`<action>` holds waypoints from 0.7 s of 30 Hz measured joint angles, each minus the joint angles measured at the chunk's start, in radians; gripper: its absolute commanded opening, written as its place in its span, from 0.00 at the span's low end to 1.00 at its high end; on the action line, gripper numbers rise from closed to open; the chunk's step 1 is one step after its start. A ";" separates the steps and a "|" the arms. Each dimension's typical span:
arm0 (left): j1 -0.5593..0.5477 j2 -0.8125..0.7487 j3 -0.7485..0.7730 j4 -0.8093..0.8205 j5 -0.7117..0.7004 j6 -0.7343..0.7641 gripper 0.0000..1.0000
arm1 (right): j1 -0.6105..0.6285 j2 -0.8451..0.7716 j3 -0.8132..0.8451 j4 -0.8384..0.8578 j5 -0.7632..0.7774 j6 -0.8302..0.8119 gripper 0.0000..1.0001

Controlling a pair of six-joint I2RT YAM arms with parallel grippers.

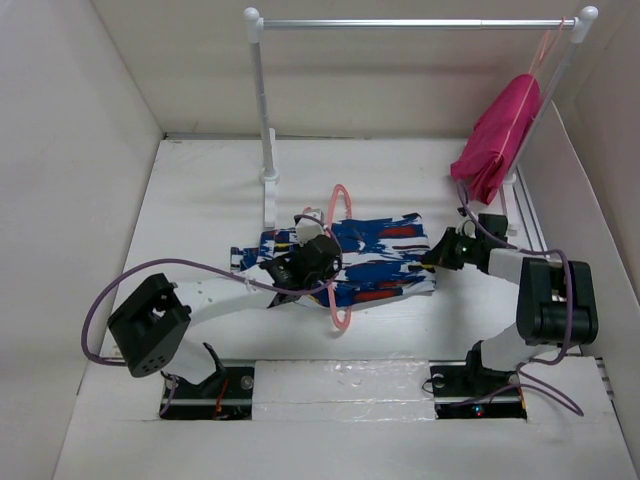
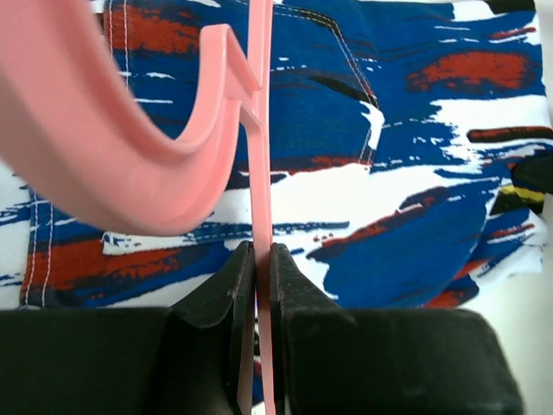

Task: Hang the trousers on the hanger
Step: Place trousers on hanger

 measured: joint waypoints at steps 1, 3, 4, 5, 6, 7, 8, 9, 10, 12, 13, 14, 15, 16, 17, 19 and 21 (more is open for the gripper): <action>0.000 -0.009 0.000 -0.007 0.006 0.002 0.00 | 0.000 0.003 -0.002 0.005 0.000 0.000 0.01; -0.001 -0.025 0.002 -0.030 0.014 0.006 0.00 | 0.000 0.003 -0.007 0.012 0.002 0.000 0.01; -0.001 -0.028 0.004 -0.045 0.016 0.009 0.00 | 0.000 0.003 -0.007 0.012 0.003 0.000 0.01; -0.001 -0.029 0.009 -0.058 0.018 0.011 0.00 | 0.001 0.003 -0.007 0.012 0.004 0.001 0.01; -0.001 -0.029 0.013 -0.066 0.020 0.011 0.00 | 0.001 0.003 -0.007 0.012 0.006 0.001 0.01; -0.001 -0.029 0.016 -0.074 0.023 0.011 0.00 | 0.002 0.003 -0.006 0.012 0.009 0.001 0.02; -0.001 -0.029 0.020 -0.082 0.025 0.010 0.00 | 0.002 0.003 -0.006 0.012 0.009 0.002 0.03; -0.001 -0.029 0.022 -0.087 0.026 0.010 0.00 | 0.003 0.003 -0.006 0.011 0.010 0.003 0.06; -0.001 -0.029 0.023 -0.089 0.026 0.010 0.00 | 0.008 0.003 -0.005 0.011 0.011 0.006 0.15; -0.001 -0.029 0.023 -0.090 0.026 0.010 0.00 | 0.016 0.001 -0.005 0.011 0.022 0.010 0.21; -0.001 -0.029 0.025 -0.092 0.025 0.010 0.00 | 0.022 -0.003 -0.005 0.010 0.030 0.010 0.23; -0.001 -0.028 0.031 -0.098 0.023 0.011 0.00 | 0.026 -0.008 -0.005 0.008 0.037 0.010 0.22; -0.001 -0.026 0.040 -0.105 0.021 0.011 0.00 | 0.027 -0.016 -0.005 0.004 0.044 0.010 0.21; -0.002 -0.021 0.056 -0.116 0.017 0.013 0.00 | 0.028 -0.024 -0.005 0.002 0.047 0.009 0.16; -0.003 -0.011 0.073 -0.123 0.011 0.015 0.00 | 0.034 -0.033 -0.005 0.001 0.050 0.008 0.10; -0.005 0.017 0.101 -0.127 -0.004 0.018 0.00 | 0.041 -0.039 -0.005 0.004 0.059 0.006 0.00; -0.004 0.052 0.115 -0.129 -0.033 0.018 0.00 | 0.043 -0.036 -0.006 0.002 0.066 0.008 0.00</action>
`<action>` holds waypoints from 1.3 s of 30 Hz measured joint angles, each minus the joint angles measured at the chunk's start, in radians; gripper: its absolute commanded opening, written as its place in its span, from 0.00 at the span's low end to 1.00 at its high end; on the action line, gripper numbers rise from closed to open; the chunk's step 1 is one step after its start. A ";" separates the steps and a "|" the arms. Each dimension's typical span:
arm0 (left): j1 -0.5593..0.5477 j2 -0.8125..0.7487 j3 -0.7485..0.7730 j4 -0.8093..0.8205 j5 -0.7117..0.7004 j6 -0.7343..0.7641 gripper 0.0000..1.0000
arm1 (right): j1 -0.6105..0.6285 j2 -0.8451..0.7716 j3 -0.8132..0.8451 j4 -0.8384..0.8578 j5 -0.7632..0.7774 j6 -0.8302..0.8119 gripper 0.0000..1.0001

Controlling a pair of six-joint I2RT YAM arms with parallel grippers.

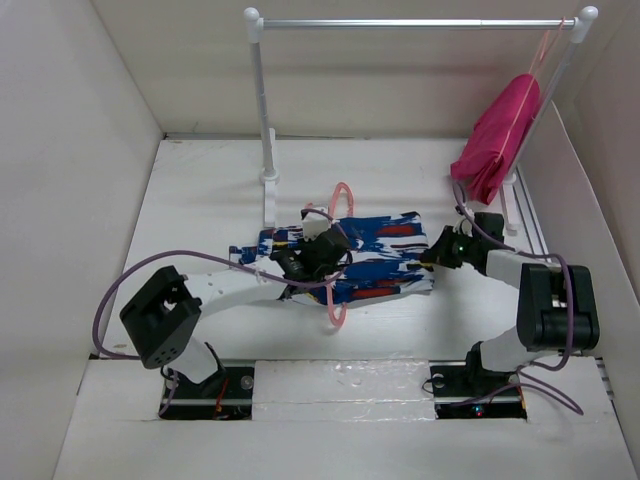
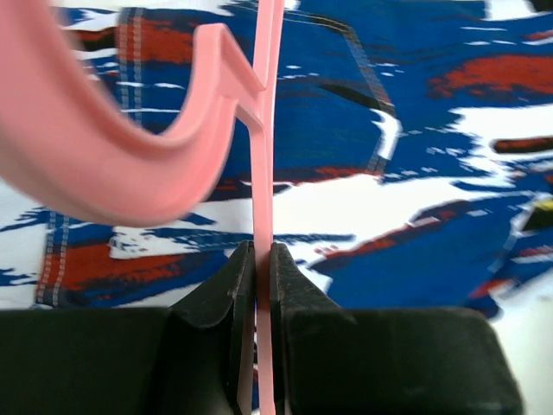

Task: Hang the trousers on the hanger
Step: Place trousers on hanger

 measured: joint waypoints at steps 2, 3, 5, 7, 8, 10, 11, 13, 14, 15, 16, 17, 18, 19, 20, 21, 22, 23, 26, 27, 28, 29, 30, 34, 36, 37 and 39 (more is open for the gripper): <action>0.002 0.021 0.002 -0.001 -0.028 0.000 0.00 | 0.002 0.004 -0.001 0.002 0.002 0.000 0.00; 0.004 0.026 0.002 -0.003 -0.037 -0.001 0.00 | 0.002 0.005 -0.005 0.003 0.003 0.000 0.00; 0.010 0.028 0.002 -0.003 -0.041 -0.002 0.00 | 0.002 0.005 -0.016 0.010 0.005 0.003 0.02; 0.011 0.028 0.002 0.000 -0.040 -0.002 0.00 | 0.002 0.003 -0.027 0.010 0.006 0.004 0.23; 0.011 0.027 0.002 0.000 -0.040 -0.002 0.00 | 0.002 0.000 -0.029 0.009 0.005 0.005 0.30; 0.014 0.027 0.009 -0.003 -0.035 -0.001 0.00 | 0.003 -0.011 -0.030 0.000 0.005 -0.001 0.45; 0.015 0.027 0.017 -0.008 -0.030 0.000 0.00 | 0.002 -0.021 -0.028 -0.015 0.002 -0.002 0.48; 0.014 0.023 0.034 -0.016 -0.020 0.005 0.00 | 0.003 -0.053 -0.019 -0.060 0.000 -0.011 0.56; 0.014 0.019 0.041 -0.020 -0.014 0.008 0.00 | 0.003 -0.073 -0.007 -0.095 0.001 -0.020 0.58; 0.014 0.012 0.048 -0.026 -0.010 0.011 0.00 | 0.003 -0.096 0.009 -0.132 0.000 -0.028 0.59; 0.014 0.002 0.051 -0.030 -0.006 0.014 0.00 | 0.003 -0.100 0.013 -0.137 -0.001 -0.029 0.60; 0.014 -0.011 0.053 -0.035 -0.004 0.017 0.00 | 0.009 -0.147 0.055 -0.195 -0.002 -0.042 0.60; 0.012 -0.025 0.053 -0.042 -0.003 0.019 0.00 | 0.017 -0.177 0.083 -0.227 -0.002 -0.046 0.60; 0.009 -0.038 0.056 -0.048 -0.002 0.023 0.00 | 0.030 -0.210 0.113 -0.253 -0.002 -0.048 0.60; 0.008 -0.050 0.059 -0.053 -0.002 0.026 0.00 | 0.051 -0.243 0.145 -0.272 -0.002 -0.045 0.60; 0.007 -0.060 0.063 -0.056 -0.002 0.029 0.00 | 0.074 -0.271 0.173 -0.284 -0.005 -0.040 0.60; 0.004 -0.068 0.071 -0.063 -0.002 0.032 0.00 | 0.106 -0.299 0.202 -0.285 -0.010 -0.030 0.61; 0.001 -0.074 0.082 -0.072 -0.002 0.037 0.00 | 0.145 -0.325 0.227 -0.282 -0.014 -0.009 0.61; -0.001 -0.083 0.138 -0.106 0.001 0.057 0.00 | 0.266 -0.381 0.266 -0.236 -0.034 0.083 0.61; -0.001 -0.084 0.163 -0.117 0.002 0.067 0.00 | 0.310 -0.394 0.270 -0.218 -0.035 0.117 0.61; -0.001 -0.085 0.195 -0.137 0.005 0.077 0.00 | 0.350 -0.403 0.272 -0.199 -0.031 0.153 0.61; -0.001 -0.085 0.232 -0.157 0.008 0.089 0.00 | 0.389 -0.409 0.274 -0.185 -0.027 0.187 0.61; 0.000 -0.085 0.268 -0.174 0.008 0.099 0.00 | 0.432 -0.414 0.276 -0.177 -0.017 0.217 0.61; -0.001 -0.085 0.448 -0.241 0.017 0.140 0.00 | 0.566 -0.427 0.283 -0.131 0.018 0.327 0.63; -0.001 -0.085 0.522 -0.257 0.026 0.152 0.00 | 0.607 -0.428 0.285 -0.088 0.029 0.380 0.65; -0.001 -0.085 0.556 -0.268 0.029 0.159 0.00 | 0.624 -0.427 0.291 -0.070 0.033 0.404 0.66; -0.001 -0.085 0.602 -0.280 0.033 0.172 0.00 | 0.651 -0.419 0.322 -0.040 0.048 0.438 0.67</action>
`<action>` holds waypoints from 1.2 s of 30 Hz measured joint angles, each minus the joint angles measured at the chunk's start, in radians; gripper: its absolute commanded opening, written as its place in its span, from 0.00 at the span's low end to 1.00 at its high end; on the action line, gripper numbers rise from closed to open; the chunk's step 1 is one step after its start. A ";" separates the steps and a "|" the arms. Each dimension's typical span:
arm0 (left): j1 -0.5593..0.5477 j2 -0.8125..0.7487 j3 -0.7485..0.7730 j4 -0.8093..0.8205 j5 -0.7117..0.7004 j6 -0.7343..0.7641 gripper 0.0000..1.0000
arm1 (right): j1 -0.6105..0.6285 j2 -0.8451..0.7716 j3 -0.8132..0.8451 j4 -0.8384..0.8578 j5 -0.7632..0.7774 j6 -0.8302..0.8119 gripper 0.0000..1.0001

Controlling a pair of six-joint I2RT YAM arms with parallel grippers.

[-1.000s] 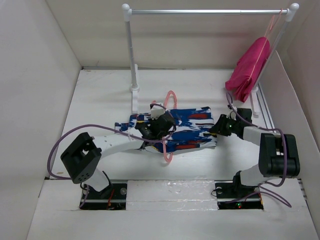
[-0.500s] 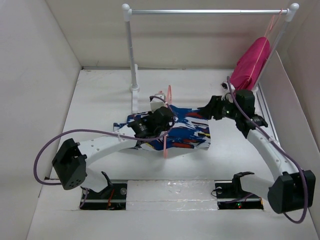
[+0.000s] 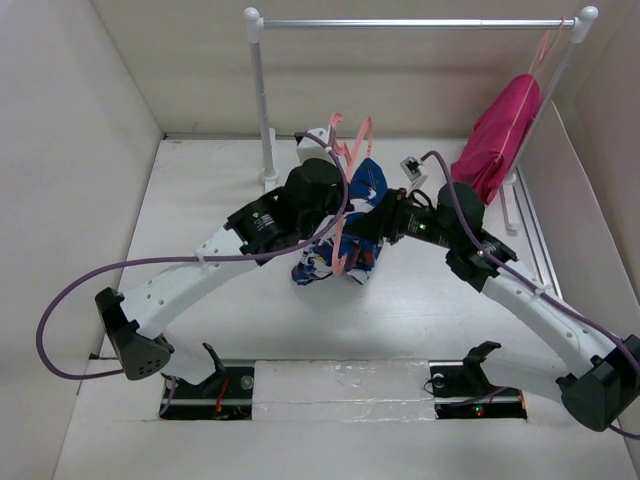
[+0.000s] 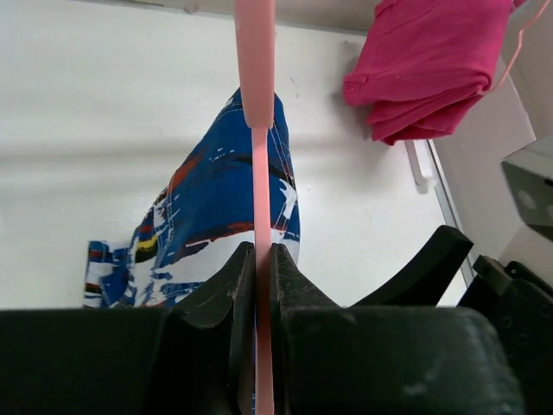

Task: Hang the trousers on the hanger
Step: Place trousers on hanger, then hang the hanger with trousers onto the clothesline

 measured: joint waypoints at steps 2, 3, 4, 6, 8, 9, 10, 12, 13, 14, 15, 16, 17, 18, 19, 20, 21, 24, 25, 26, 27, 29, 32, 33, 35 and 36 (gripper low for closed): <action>0.000 0.002 0.032 -0.015 0.000 0.008 0.00 | 0.022 0.012 0.045 0.018 0.019 0.016 0.68; 0.000 0.005 0.044 -0.025 0.000 0.010 0.00 | 0.031 0.020 0.071 0.023 0.027 0.019 0.68; 0.000 0.009 0.053 -0.032 0.000 0.012 0.00 | 0.036 0.026 0.094 0.032 0.032 0.023 0.68; 0.000 0.015 0.067 -0.043 0.001 0.013 0.00 | 0.047 0.031 0.121 0.048 0.039 0.028 0.67; 0.001 0.017 0.080 -0.053 0.002 0.019 0.00 | 0.053 0.030 0.122 0.053 0.050 0.037 0.68; 0.001 0.018 0.085 -0.058 0.002 0.022 0.00 | 0.059 0.030 0.122 0.053 0.057 0.041 0.68; 0.000 0.018 0.090 -0.063 0.002 0.024 0.00 | 0.066 0.030 0.122 0.051 0.064 0.045 0.68; 0.000 0.019 0.095 -0.068 0.004 0.028 0.00 | 0.077 0.030 0.122 0.049 0.079 0.056 0.68; 0.000 0.019 0.097 -0.069 0.005 0.029 0.00 | 0.082 0.030 0.121 0.049 0.084 0.061 0.68; 0.000 0.019 0.099 -0.071 0.006 0.030 0.00 | 0.087 0.030 0.121 0.050 0.087 0.068 0.68; 0.000 0.019 0.101 -0.072 0.007 0.030 0.00 | 0.093 0.030 0.118 0.057 0.089 0.076 0.64; 0.000 0.019 0.102 -0.074 0.009 0.031 0.00 | 0.100 0.030 0.113 0.070 0.090 0.086 0.64; 0.000 0.019 0.102 -0.074 0.013 0.032 0.00 | 0.107 0.034 0.108 0.085 0.089 0.095 0.62; 0.000 0.019 0.104 -0.074 0.018 0.033 0.00 | 0.113 0.041 0.108 0.095 0.089 0.100 0.61; 0.001 0.021 0.109 -0.076 0.023 0.034 0.00 | 0.121 0.050 0.108 0.106 0.089 0.107 0.60; 0.001 0.025 0.115 -0.076 0.027 0.036 0.00 | 0.130 0.062 0.108 0.115 0.089 0.111 0.59; 0.001 0.028 0.123 -0.077 0.030 0.037 0.00 | 0.140 0.074 0.109 0.123 0.088 0.113 0.56; 0.005 0.034 0.139 -0.080 0.034 0.049 0.00 | 0.163 0.105 0.111 0.133 0.090 0.121 0.44; 0.008 0.034 0.144 -0.082 0.037 0.051 0.00 | 0.166 0.109 0.113 0.139 0.094 0.127 0.38; 0.009 0.035 0.149 -0.083 0.041 0.054 0.00 | 0.172 0.111 0.114 0.144 0.096 0.132 0.35; 0.009 0.036 0.153 -0.082 0.042 0.057 0.00 | 0.176 0.112 0.114 0.141 0.102 0.150 0.24; 0.009 0.035 0.168 -0.086 0.044 0.064 0.00 | 0.180 0.113 0.114 0.127 0.116 0.194 0.16; 0.009 0.035 0.190 -0.069 0.045 0.070 0.00 | 0.177 0.119 0.112 0.137 0.148 0.207 0.07; 0.010 0.035 0.196 -0.064 0.045 0.072 0.00 | 0.177 0.119 0.112 0.151 0.153 0.204 0.07; 0.011 0.035 0.214 -0.062 0.051 0.077 0.00 | 0.177 0.119 0.112 0.180 0.156 0.212 0.04; 0.012 0.036 0.227 -0.065 0.057 0.080 0.00 | 0.177 0.119 0.112 0.204 0.156 0.223 0.03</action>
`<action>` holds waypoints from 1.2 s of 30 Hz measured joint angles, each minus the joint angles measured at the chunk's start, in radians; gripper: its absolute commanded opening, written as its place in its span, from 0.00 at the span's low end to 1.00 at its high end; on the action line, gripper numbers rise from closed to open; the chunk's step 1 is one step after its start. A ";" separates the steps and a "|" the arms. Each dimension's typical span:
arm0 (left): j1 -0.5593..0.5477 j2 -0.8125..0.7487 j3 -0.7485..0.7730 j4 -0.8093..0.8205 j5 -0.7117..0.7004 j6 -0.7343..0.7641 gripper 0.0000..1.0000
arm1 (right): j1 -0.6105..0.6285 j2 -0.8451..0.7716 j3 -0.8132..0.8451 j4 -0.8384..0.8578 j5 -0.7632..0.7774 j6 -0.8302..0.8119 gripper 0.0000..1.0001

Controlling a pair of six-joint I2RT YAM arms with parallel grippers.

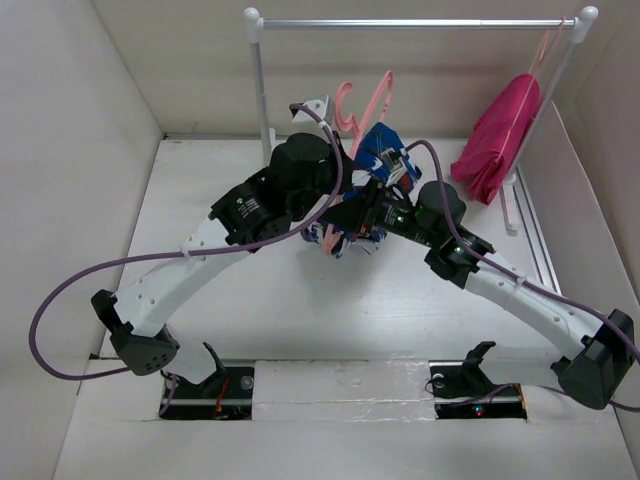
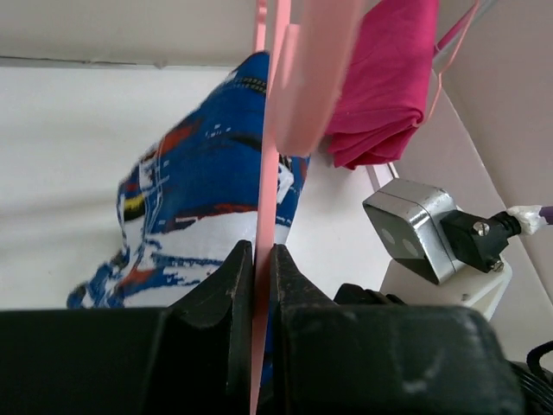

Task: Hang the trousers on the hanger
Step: Hang the hanger with trousers onto the clothesline

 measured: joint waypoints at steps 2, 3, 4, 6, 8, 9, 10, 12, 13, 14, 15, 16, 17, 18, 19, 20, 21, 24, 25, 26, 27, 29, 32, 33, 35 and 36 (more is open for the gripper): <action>0.008 0.006 0.033 -0.021 0.020 0.005 0.00 | 0.002 -0.002 0.000 0.044 -0.003 0.042 0.01; 0.013 0.010 0.055 -0.035 0.032 0.006 0.11 | 0.002 -0.002 0.000 0.065 -0.005 0.062 0.01; 0.016 0.018 0.080 -0.049 0.043 0.006 0.17 | 0.002 -0.002 0.000 0.084 -0.007 0.079 0.01; 0.019 0.038 0.136 -0.043 0.064 0.003 0.32 | -0.003 -0.001 0.004 0.112 -0.015 0.101 0.00; 0.018 0.056 0.198 -0.006 0.093 0.003 0.39 | -0.022 0.007 0.014 0.116 -0.027 0.116 0.00; 0.017 0.060 0.227 0.010 0.105 0.002 0.44 | -0.035 0.013 0.018 0.115 -0.035 0.128 0.00; 0.016 0.061 0.253 0.025 0.116 0.003 0.47 | -0.051 0.020 0.019 0.114 -0.043 0.141 0.00; 0.016 0.060 0.294 0.051 0.134 0.004 0.50 | -0.086 0.036 0.019 0.111 -0.064 0.166 0.00; 0.016 0.057 0.306 0.063 0.141 0.006 0.51 | -0.103 0.044 0.019 0.109 -0.075 0.177 0.00; 0.016 0.053 0.312 0.072 0.148 0.007 0.51 | -0.121 0.053 0.021 0.106 -0.087 0.187 0.00; 0.016 0.050 0.313 0.077 0.152 0.009 0.51 | -0.138 0.061 0.025 0.103 -0.097 0.193 0.00; 0.016 0.046 0.313 0.077 0.156 0.010 0.50 | -0.157 0.069 0.029 0.099 -0.106 0.199 0.00; 0.016 0.044 0.313 0.077 0.158 0.012 0.50 | -0.175 0.074 0.036 0.094 -0.114 0.204 0.00; 0.016 0.042 0.309 0.079 0.159 0.014 0.50 | -0.198 0.078 0.046 0.086 -0.128 0.208 0.00; 0.016 0.037 0.301 0.080 0.159 0.016 0.50 | -0.220 0.083 0.059 0.081 -0.138 0.212 0.00; 0.016 0.030 0.288 0.082 0.159 0.016 0.50 | -0.244 0.089 0.075 0.077 -0.150 0.216 0.00; 0.016 0.021 0.270 0.086 0.159 0.016 0.50 | -0.270 0.098 0.093 0.077 -0.164 0.220 0.00; 0.016 -0.016 0.197 0.092 0.158 0.016 0.50 | -0.346 0.128 0.163 0.078 -0.194 0.225 0.00; 0.016 -0.031 0.171 0.092 0.158 0.016 0.50 | -0.370 0.138 0.184 0.082 -0.202 0.225 0.00; 0.016 -0.037 0.159 0.091 0.158 0.016 0.50 | -0.397 0.151 0.207 0.088 -0.211 0.226 0.00; 0.016 -0.060 0.121 0.085 0.155 0.016 0.50 | -0.417 0.163 0.226 0.098 -0.216 0.226 0.00; 0.016 -0.095 0.058 0.097 0.151 0.014 0.50 | -0.471 0.196 0.259 0.135 -0.229 0.243 0.00; 0.016 -0.150 -0.045 0.096 0.148 0.004 0.50 | -0.530 0.262 0.308 0.185 -0.250 0.267 0.00; 0.016 -0.166 -0.082 0.100 0.146 -0.001 0.50 | -0.547 0.288 0.329 0.188 -0.255 0.272 0.00; 0.016 -0.195 -0.143 0.094 0.143 -0.012 0.50 | -0.572 0.335 0.359 0.192 -0.254 0.279 0.00; 0.016 -0.203 -0.167 0.097 0.142 -0.019 0.50 | -0.585 0.357 0.369 0.198 -0.256 0.283 0.00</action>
